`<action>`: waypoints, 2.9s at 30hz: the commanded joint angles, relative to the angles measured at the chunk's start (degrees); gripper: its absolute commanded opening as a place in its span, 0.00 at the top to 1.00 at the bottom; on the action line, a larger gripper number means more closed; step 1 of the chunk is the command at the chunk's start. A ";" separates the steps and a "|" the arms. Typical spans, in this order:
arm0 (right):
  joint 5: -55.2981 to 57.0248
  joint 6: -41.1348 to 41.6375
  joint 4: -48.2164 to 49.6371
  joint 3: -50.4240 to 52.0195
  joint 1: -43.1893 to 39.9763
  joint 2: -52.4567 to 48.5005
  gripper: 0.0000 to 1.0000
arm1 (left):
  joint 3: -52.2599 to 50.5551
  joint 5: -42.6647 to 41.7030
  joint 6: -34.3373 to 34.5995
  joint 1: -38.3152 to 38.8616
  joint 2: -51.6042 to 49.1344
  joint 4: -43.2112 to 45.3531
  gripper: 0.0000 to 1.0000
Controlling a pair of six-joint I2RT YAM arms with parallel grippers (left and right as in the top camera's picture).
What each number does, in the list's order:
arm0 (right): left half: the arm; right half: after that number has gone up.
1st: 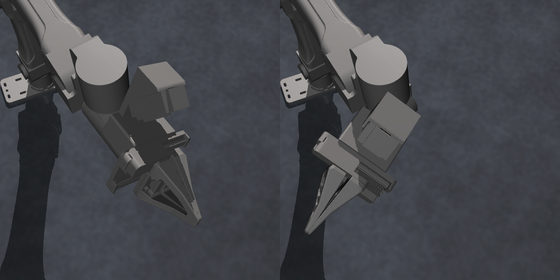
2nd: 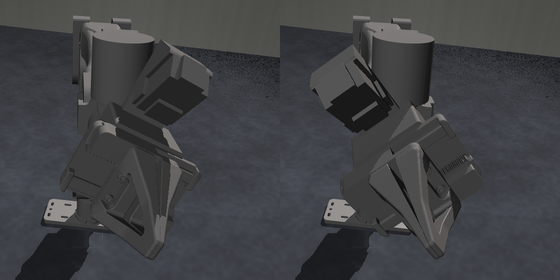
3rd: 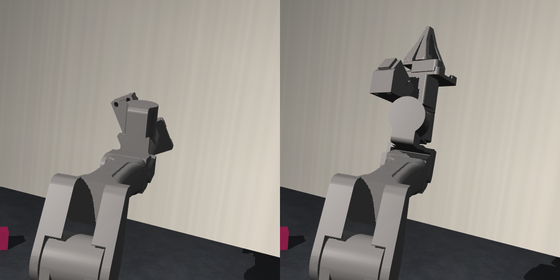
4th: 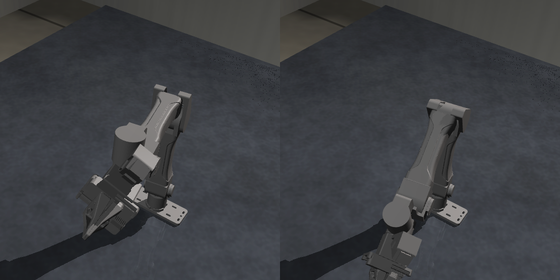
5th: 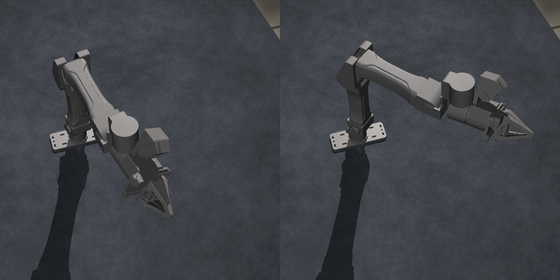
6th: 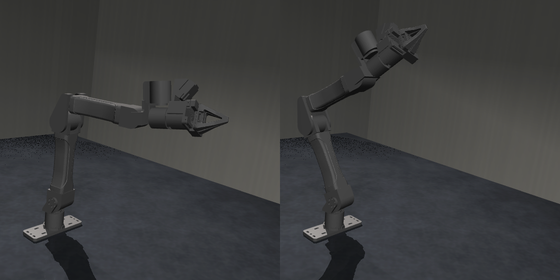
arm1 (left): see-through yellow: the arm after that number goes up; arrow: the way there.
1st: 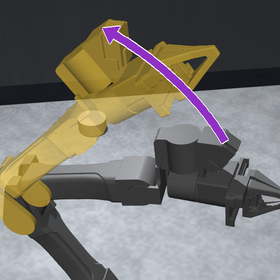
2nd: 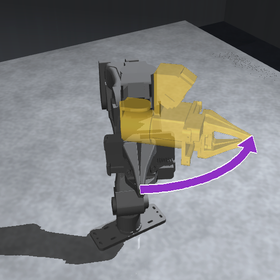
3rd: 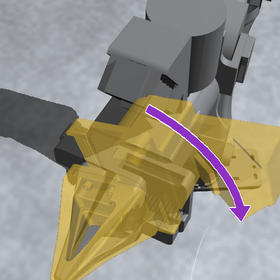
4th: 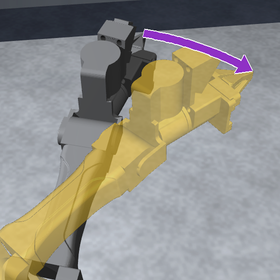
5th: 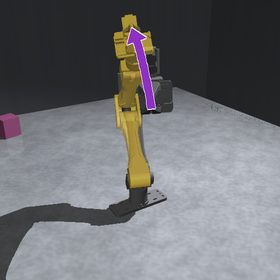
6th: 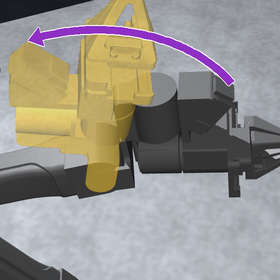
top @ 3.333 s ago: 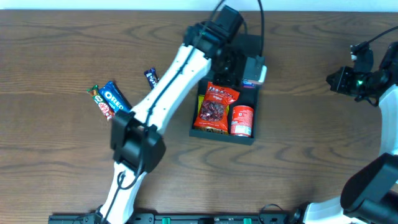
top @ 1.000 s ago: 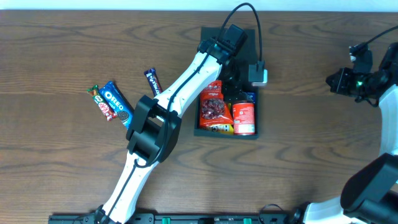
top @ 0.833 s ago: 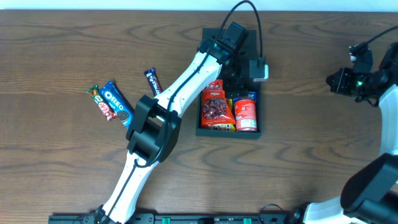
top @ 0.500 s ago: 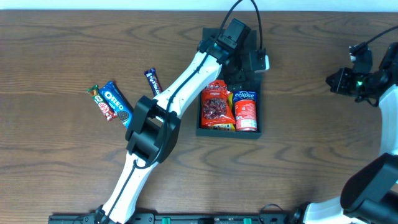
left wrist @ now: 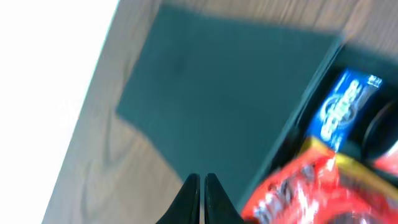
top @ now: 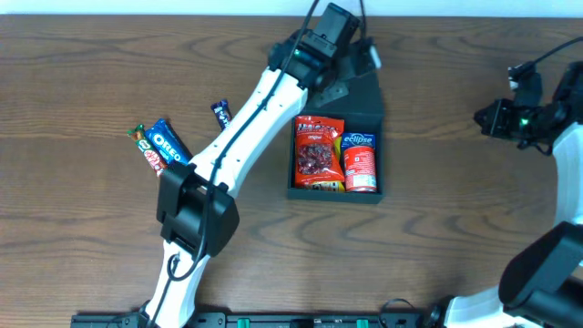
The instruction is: Pack container
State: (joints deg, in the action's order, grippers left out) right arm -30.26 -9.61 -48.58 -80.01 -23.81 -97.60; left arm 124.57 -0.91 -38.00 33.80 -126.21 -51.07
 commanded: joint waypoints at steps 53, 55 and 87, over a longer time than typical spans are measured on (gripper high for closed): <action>5.97 16.44 6.49 -5.25 28.13 -21.31 0.99 | -2.43 -19.67 26.73 -35.65 0.22 -23.12 0.94; 7.04 16.37 4.79 -7.50 26.80 -21.09 0.99 | -4.11 -19.69 27.91 -35.60 0.22 -22.99 0.94; 7.76 9.75 -0.63 -14.62 23.50 -21.00 0.99 | -7.19 -3.85 36.92 -30.23 6.29 -29.83 0.94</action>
State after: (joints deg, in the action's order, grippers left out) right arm -22.63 1.39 -48.90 -93.76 0.23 -118.67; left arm 117.23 -9.45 3.66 3.81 -124.75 -79.24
